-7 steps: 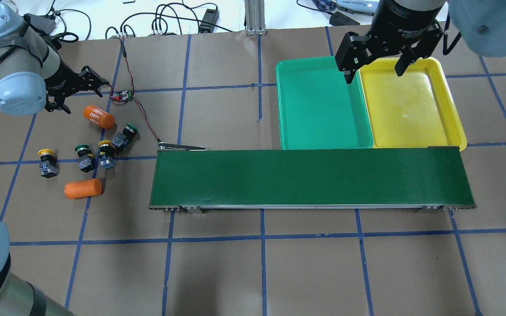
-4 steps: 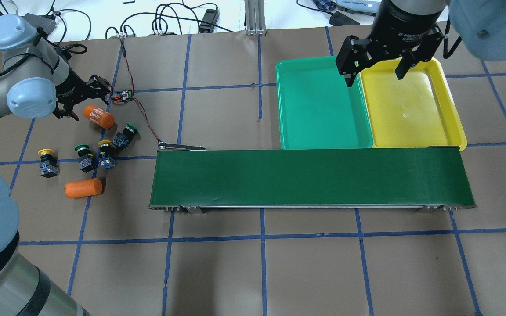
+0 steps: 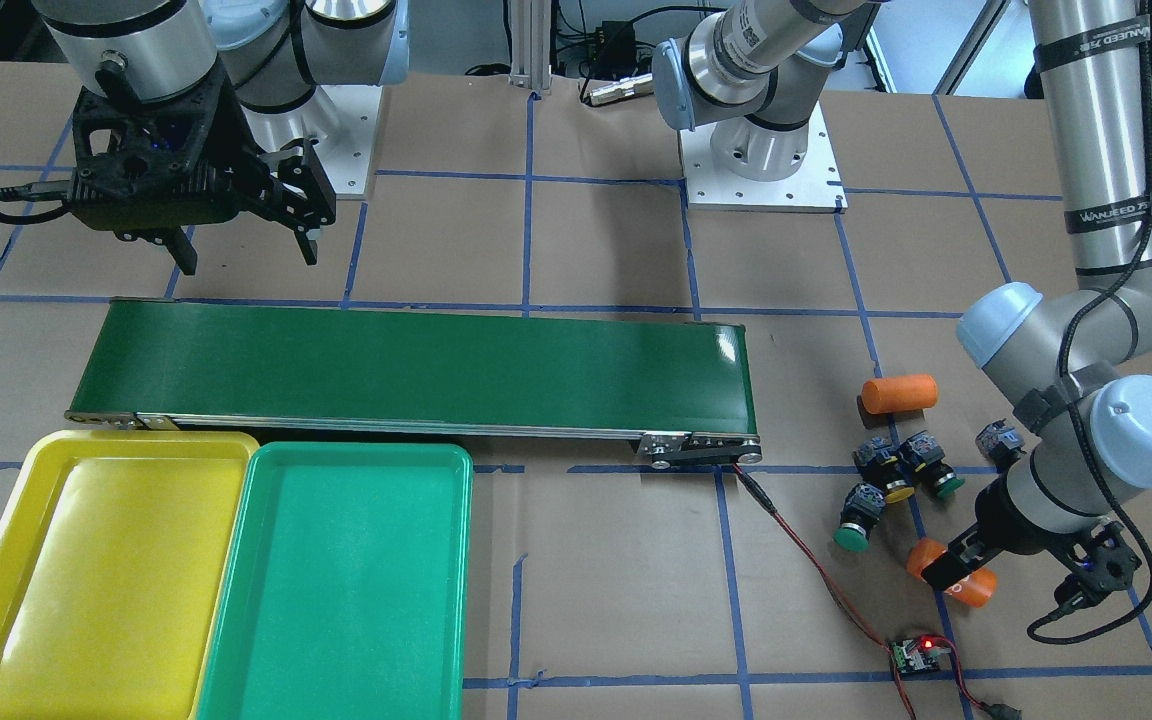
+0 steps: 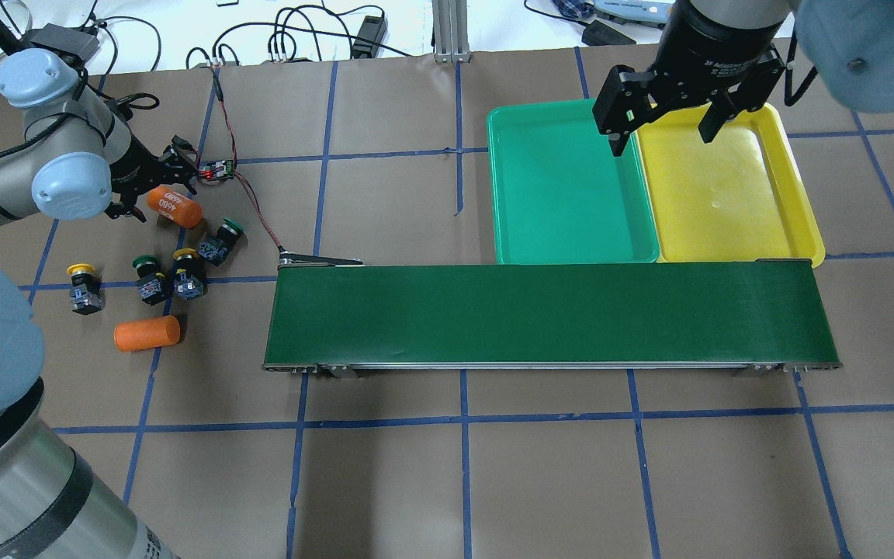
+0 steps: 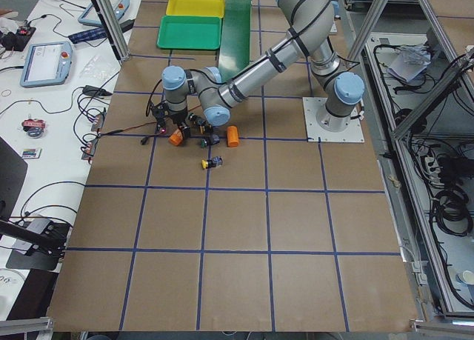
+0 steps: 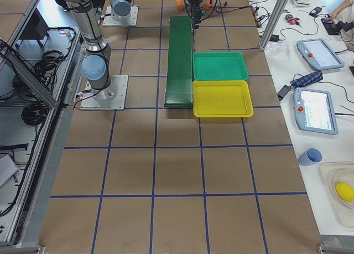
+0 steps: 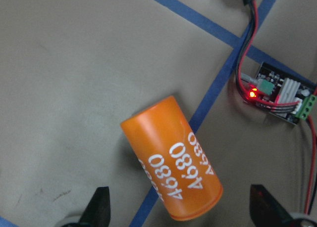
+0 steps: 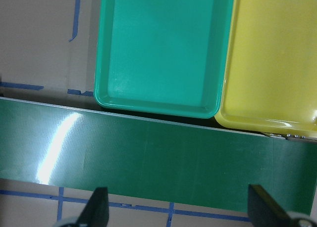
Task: Sort buttons by color to trays
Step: 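Lower the left gripper and grasp the upright orange cylinder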
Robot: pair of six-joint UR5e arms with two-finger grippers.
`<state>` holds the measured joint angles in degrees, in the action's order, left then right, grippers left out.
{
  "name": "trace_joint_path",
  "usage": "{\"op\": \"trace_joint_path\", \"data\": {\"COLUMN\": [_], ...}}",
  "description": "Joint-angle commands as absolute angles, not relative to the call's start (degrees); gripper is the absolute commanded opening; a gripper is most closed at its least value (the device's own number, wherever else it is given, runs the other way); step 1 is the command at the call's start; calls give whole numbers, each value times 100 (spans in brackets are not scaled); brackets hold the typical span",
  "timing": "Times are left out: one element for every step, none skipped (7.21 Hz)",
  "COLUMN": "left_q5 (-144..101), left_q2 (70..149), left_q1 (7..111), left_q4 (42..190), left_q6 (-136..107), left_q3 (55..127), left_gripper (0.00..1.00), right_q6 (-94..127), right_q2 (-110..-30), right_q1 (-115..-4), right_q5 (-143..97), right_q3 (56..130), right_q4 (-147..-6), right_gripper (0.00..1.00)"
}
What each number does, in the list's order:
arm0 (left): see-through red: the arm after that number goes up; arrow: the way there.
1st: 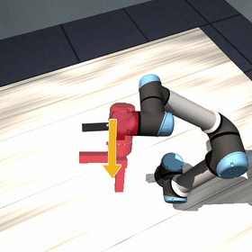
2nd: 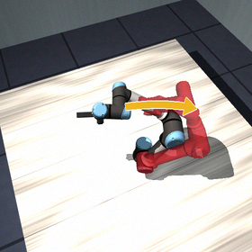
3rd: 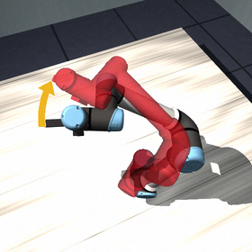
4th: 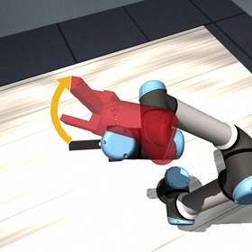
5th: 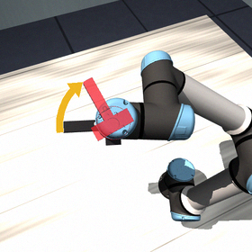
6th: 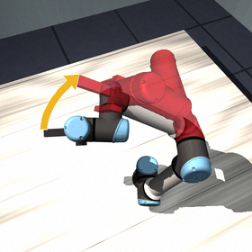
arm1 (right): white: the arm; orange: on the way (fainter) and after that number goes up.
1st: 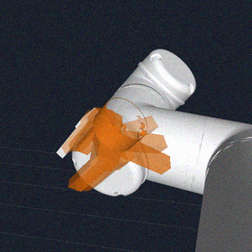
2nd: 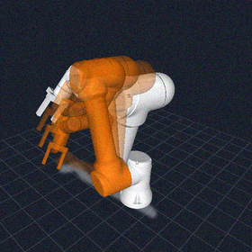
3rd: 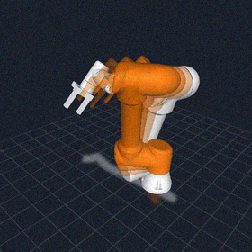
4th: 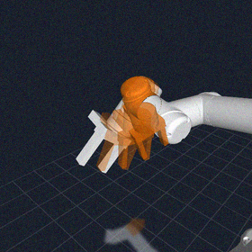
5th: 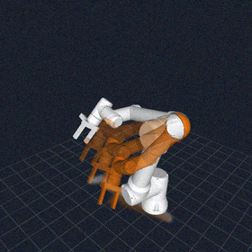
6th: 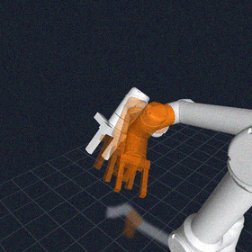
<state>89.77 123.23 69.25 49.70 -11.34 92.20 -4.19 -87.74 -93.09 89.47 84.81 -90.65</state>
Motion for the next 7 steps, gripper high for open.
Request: {"op": "trace_joint_path", "data": {"left_q5": [8930, 8703, 8649, 8735, 8719, 8701, 8719], "left_q2": [12445, 12437, 12437, 12419, 12402, 12288, 12200], "left_q1": [6908, 6900, 6891, 6873, 6856, 6864, 6864], "left_q4": [4922, 4939, 4948, 4957, 4974, 5001, 5053], "left_q6": [-1134, -1142, -1143, -1143, -1134, -1029, -1028], "left_q3": [9228, 9237, 9324, 9290, 9247, 9298, 9281], "left_gripper": [100, 95, 44, 3, 0, 0, 0], "right_q6": [-422, -378, -352, -325, -325, -325, -334], "right_q2": [-8780, -8745, -8754, -8780, -8772, -8780, -8789], "right_q1": [-9325, -9325, -9334, -9351, -9343, -9291, -9290], "right_q5": [8956, 8973, 8965, 8956, 8956, 8947, 8939], "right_q3": [8481, 8490, 8490, 8473, 8473, 8464, 8455], "right_q4": [-9062, -9070, -9062, -9088, -9070, -9027, -9009], "right_gripper": [100, 100, 100, 100, 100, 100, 100]}}
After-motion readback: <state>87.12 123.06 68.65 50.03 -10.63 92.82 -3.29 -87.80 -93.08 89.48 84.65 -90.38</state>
